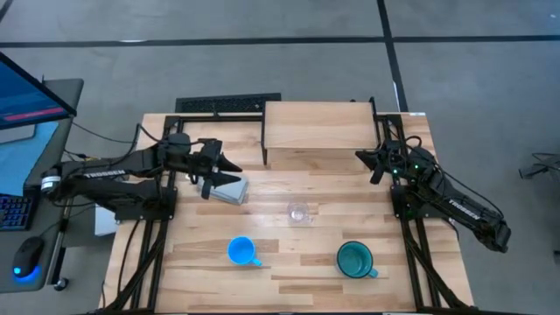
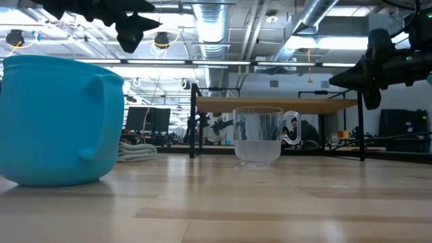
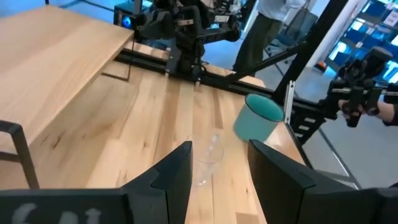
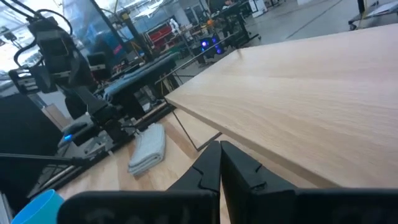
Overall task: Stack small to large cups/mugs on shelf
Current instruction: Put the transparent mug on the shelf
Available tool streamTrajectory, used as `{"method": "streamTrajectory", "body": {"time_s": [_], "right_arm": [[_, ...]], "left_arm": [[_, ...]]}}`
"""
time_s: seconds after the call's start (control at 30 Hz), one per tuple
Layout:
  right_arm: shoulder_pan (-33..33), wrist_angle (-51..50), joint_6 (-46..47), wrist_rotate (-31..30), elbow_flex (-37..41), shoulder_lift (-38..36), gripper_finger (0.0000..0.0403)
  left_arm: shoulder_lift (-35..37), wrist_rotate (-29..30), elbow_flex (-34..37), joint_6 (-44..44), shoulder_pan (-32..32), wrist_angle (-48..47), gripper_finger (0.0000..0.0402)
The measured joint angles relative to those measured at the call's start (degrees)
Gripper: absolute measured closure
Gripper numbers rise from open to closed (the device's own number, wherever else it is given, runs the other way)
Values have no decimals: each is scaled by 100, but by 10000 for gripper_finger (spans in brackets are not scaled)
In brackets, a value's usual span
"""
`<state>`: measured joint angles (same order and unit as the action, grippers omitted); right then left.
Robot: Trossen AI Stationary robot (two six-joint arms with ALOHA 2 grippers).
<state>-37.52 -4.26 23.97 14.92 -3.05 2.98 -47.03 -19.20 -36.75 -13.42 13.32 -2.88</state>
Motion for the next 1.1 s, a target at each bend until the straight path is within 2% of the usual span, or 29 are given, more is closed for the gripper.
{"method": "streamTrajectory", "body": {"time_s": [0.33,0.47,0.57,0.7,0.83,0.93,1.1], "right_arm": [[0,49,3,0,-2,0,370],[0,45,3,0,-2,0,370],[0,45,6,0,-2,0,370],[0,111,254,165,-2,0,370],[130,641,304,615,-7,2,370],[337,1118,296,627,-11,0,370],[790,1870,271,640,-96,-4,370]], "left_arm": [[15,45,0,41,-2,493,255],[-51,13,0,-162,-110,1126,255],[-50,17,0,13,-331,1505,256],[-50,471,0,359,-859,1662,256],[-124,1330,0,640,-1514,1530,256],[-276,1940,0,854,-1930,1467,256],[-493,2277,2,575,-2131,1322,256]]}}
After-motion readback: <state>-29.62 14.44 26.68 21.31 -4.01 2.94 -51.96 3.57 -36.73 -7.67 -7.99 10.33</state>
